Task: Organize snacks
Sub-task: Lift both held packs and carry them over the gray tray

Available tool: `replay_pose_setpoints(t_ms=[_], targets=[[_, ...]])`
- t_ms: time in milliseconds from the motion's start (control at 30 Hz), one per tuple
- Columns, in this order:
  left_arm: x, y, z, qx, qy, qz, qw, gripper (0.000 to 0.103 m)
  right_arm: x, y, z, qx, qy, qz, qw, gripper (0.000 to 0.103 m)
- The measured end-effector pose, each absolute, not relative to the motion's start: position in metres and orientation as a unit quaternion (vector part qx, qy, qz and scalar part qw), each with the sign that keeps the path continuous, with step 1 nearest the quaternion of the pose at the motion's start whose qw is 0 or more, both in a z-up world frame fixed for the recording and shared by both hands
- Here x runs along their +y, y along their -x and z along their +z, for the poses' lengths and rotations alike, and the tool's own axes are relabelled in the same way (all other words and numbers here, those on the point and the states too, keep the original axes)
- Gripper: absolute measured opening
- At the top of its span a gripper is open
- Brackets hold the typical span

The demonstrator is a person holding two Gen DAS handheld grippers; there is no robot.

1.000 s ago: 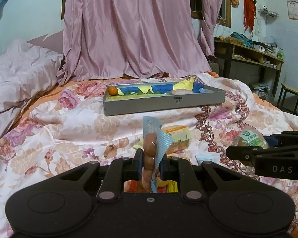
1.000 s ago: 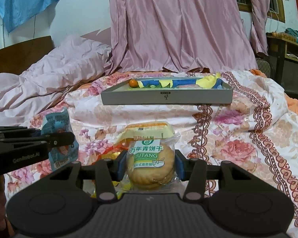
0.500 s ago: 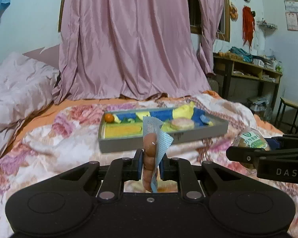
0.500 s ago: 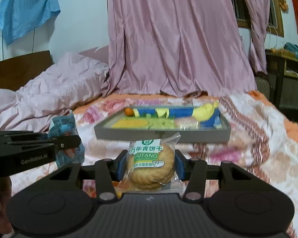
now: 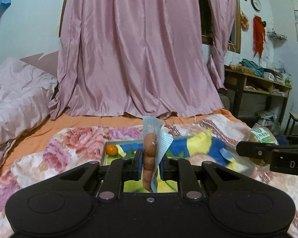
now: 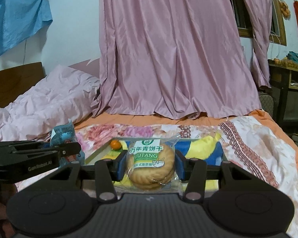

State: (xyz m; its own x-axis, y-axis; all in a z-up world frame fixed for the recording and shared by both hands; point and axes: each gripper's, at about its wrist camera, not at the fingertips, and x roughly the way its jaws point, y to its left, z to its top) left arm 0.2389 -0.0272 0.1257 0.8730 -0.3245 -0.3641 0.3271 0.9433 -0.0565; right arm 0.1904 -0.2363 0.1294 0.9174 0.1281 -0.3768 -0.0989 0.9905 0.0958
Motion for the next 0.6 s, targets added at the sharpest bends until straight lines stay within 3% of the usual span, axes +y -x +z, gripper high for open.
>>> replay_pose_setpoints(t_ms=[333,600], targets=[[-0.047,-0.328,0.092,0.231,-0.005,-0.141,0.963,0.017,-0.234,-0.273,0.102,0.229,-0.031,0.063,0.971,0.053],[-0.059,-0.357,0.061,0.260,-0.017,-0.136,0.956,0.017,-0.227,-0.311,0.058,0.273,-0.022,0.060,0.960,0.053]])
